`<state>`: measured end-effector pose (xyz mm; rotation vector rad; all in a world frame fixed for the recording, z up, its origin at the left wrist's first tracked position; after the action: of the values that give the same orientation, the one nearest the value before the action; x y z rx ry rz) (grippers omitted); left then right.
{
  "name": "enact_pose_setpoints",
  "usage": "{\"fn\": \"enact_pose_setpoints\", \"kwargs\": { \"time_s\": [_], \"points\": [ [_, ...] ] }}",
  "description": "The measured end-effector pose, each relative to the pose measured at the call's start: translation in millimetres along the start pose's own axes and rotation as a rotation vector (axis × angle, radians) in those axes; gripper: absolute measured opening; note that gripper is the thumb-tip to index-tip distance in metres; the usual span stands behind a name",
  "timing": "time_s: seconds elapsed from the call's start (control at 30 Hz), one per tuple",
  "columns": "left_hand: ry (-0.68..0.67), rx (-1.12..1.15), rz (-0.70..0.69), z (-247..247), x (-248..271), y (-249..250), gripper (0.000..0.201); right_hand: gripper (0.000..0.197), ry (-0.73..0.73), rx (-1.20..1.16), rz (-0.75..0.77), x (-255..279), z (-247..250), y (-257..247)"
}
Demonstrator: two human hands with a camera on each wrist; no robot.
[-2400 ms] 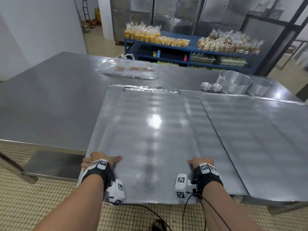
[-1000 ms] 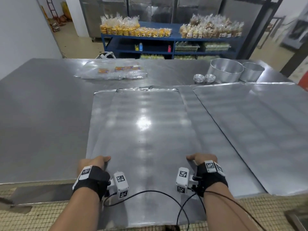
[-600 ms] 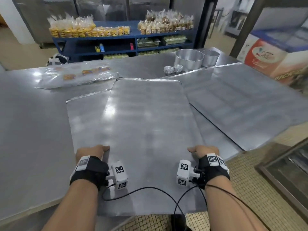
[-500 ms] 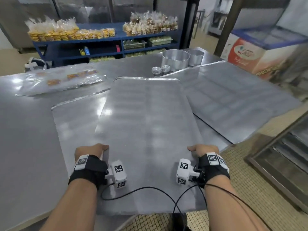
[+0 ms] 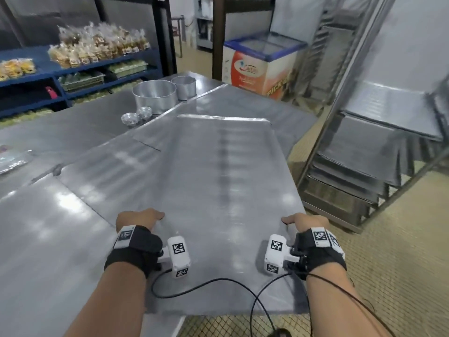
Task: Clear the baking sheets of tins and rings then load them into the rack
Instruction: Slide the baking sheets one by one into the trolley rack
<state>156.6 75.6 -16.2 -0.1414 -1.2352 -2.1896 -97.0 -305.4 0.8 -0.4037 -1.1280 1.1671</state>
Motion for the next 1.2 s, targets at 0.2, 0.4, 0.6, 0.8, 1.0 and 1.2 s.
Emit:
{"fn": "enact_pose_setpoints", "kwargs": {
  "time_s": [0.2, 0.4, 0.6, 0.8, 1.0, 1.2],
  "points": [
    [-0.132, -0.095, -0.104, -97, 35, 44, 0.045, 0.030, 0.147, -0.019, -0.064, -61, 62, 2],
    [-0.237, -0.156, -0.179, -191, 88, 80, 0.060, 0.044, 0.243, -0.054, -0.181, -127, 113, 14],
    [-0.333, -0.214, -0.245, -287, 149, 109, 0.064, 0.031, 0.317, -0.126, -0.206, -188, 179, 10],
    [-0.375, -0.224, -0.271, -351, 219, 133, 0.041, 0.033, 0.377, -0.128, -0.240, -245, 227, 12],
    [-0.431, -0.210, -0.273, -439, 241, 127, 0.073, 0.035, 0.444, -0.142, -0.272, -290, 272, 18],
    [-0.447, -0.236, -0.335, -460, 293, 142, 0.043, 0.042, 0.475, -0.181, -0.293, -327, 288, 23]
  ]
}}
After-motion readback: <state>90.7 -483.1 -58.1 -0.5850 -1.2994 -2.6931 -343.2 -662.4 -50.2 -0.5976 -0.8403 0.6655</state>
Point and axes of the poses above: each hand's wrist, its own x-axis away from the middle knuckle, its own z-axis out of the back of the hand, y = z × x, the point moved 9 cm from there along -x, towards the middle knuckle, and after that the axes turned 14 degrees about y, right-handed, at the moved point
